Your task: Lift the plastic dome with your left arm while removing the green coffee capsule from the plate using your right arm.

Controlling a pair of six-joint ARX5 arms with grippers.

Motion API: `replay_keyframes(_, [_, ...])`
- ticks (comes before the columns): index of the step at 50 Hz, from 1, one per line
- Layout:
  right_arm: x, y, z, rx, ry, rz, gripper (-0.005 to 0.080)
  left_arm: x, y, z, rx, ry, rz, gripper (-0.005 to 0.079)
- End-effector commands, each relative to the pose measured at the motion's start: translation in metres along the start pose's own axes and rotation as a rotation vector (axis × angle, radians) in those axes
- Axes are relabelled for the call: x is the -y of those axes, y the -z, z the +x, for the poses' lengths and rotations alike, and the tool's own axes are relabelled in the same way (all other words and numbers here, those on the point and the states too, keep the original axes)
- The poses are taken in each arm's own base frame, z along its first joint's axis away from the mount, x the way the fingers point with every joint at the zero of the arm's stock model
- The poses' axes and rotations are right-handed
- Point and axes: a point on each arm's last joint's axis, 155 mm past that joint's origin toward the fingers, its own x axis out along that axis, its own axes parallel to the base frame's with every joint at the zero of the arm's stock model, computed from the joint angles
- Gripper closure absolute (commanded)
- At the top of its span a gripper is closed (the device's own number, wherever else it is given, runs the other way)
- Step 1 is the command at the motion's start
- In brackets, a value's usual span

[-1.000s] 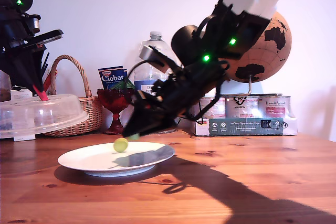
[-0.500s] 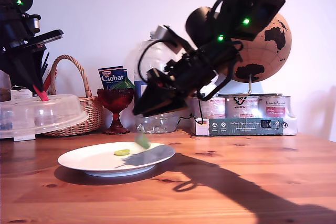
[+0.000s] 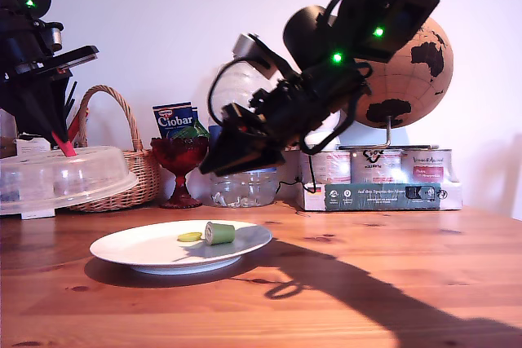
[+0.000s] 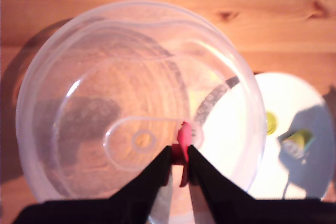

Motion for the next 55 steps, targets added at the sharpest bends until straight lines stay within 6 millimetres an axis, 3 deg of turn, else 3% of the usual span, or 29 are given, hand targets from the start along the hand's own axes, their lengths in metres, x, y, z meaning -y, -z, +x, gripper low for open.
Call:
replay_keyframes(1, [-0.007,0.002,0.005,-0.011,-0.011,-0.059,0.0391,0.013,-0.01,-0.011,0.045,0.024,0.024,0.0764])
replay_keyframes(23, [-0.011,-0.005,0.016,-0.046,0.062,-0.546,0.0392,0.021,-0.011,-0.01,0.049,0.055,0.034,0.0764])
replay_keyframes(55, [0.005,-0.007,0.014,-0.074,0.139,-0.635,0.0398,0.025,-0.008,-0.01,0.038,0.082,0.041,0.0764])
